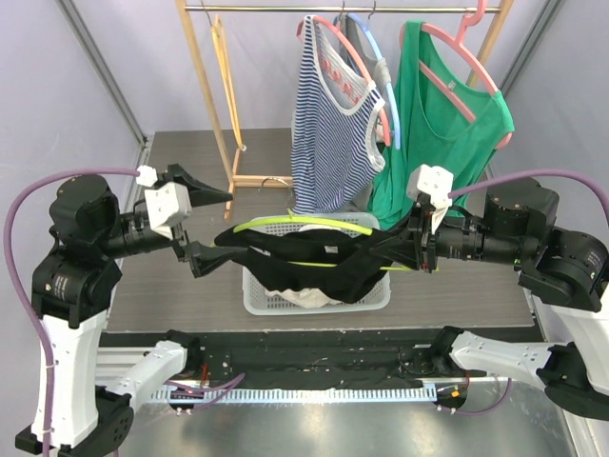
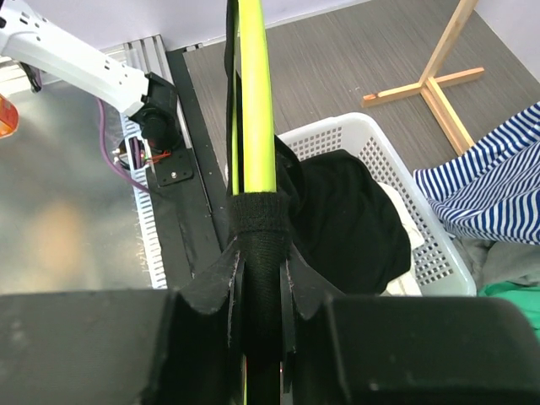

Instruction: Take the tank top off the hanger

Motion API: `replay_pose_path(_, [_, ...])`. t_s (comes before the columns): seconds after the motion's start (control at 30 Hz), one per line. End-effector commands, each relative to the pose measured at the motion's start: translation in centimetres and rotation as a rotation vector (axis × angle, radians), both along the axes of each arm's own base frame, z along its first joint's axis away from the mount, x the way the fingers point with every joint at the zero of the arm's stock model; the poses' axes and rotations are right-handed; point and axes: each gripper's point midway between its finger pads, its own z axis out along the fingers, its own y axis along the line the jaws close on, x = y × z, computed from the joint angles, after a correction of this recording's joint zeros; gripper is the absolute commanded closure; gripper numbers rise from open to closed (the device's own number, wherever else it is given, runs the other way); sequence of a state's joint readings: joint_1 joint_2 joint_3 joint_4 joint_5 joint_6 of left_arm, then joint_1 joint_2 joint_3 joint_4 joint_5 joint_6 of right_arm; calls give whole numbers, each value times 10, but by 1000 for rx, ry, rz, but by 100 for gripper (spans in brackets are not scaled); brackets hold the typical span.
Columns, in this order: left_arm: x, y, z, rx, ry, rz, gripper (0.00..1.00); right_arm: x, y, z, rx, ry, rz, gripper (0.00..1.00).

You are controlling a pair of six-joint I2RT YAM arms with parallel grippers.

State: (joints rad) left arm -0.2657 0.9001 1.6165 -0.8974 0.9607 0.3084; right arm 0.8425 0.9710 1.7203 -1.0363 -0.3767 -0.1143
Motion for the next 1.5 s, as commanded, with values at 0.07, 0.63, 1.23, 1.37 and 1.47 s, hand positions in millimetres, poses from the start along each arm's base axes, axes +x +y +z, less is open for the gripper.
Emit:
replay_pose_path(0.07, [-24,-6,-1,13,41,-137,0,0,1,27,66,-107,18,99])
replay_pose_path(0.63, [4,-16,-9,59,211,-174,15,12,25,40,133,-179,70,99])
replay_pose_path(1.23, [-2,-19,-12,106,235,-240,75,48,27,38,200,-282,-83,99])
replay_pose_path(1.37, [1,-19,-9,112,191,-231,93,59,19,37,203,-299,-163,99])
replay_pose_path(1.47, [7,-19,-2,95,135,-192,91,78,12,31,210,-307,-276,99])
